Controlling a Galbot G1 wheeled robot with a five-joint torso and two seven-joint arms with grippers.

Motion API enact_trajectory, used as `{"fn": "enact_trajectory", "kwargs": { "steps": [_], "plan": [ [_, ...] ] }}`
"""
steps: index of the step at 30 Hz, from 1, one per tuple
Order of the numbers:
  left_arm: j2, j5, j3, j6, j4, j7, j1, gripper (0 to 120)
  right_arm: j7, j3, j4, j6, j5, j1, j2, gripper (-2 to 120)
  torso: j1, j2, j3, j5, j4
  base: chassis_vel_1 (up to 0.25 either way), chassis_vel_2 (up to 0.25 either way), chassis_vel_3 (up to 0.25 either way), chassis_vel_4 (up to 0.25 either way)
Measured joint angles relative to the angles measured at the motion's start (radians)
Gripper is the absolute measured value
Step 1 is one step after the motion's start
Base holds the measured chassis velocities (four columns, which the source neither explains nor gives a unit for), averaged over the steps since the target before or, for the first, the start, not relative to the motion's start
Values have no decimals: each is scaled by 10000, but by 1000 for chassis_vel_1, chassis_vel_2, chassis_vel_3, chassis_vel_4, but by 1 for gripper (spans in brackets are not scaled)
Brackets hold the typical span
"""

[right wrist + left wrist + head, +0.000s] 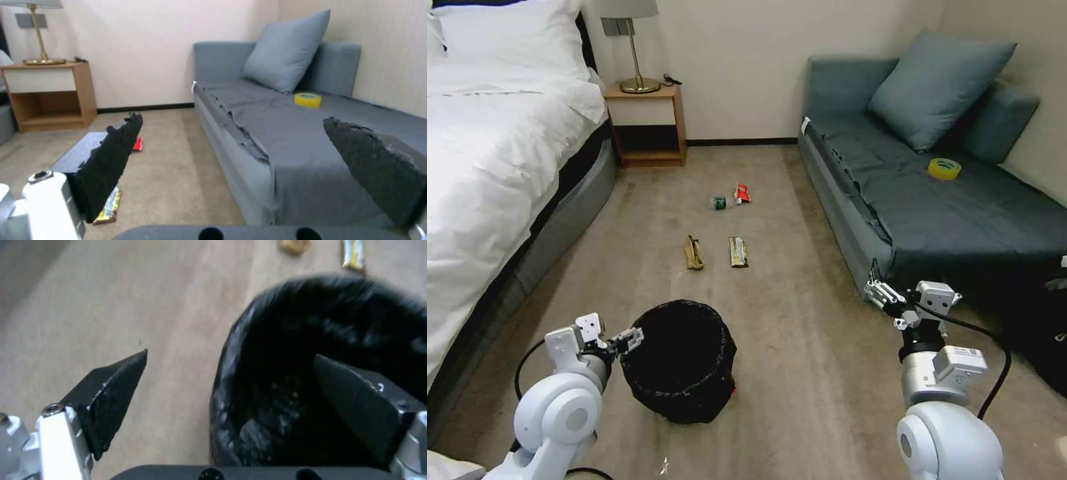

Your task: Pick up the trash bin, then pick up the garbage on the floor and place it into the trash bin.

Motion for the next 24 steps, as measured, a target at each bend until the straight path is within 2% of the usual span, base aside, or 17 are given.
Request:
{"fn": "enact_trajectory", "kwargs": {
  "steps": [6,18,24],
  "plan": [
    [-87,-667,239,-23,722,-233,-279,99,-3,-29,-63,17,-5,61,-19,100,0,0,0,0,0,0,0,0,0],
    [-120,-1185,313,-39,1225,-476,-496,97,-9,-139,-297,117,-37,200,-30,100,0,0,0,1,0,0,0,0,0],
    [-211,-1421,310,-44,1527,-487,-620,77,-9,-174,-386,173,-53,244,-34,100,0,0,0,1,0,0,0,0,0]
  ]
}}
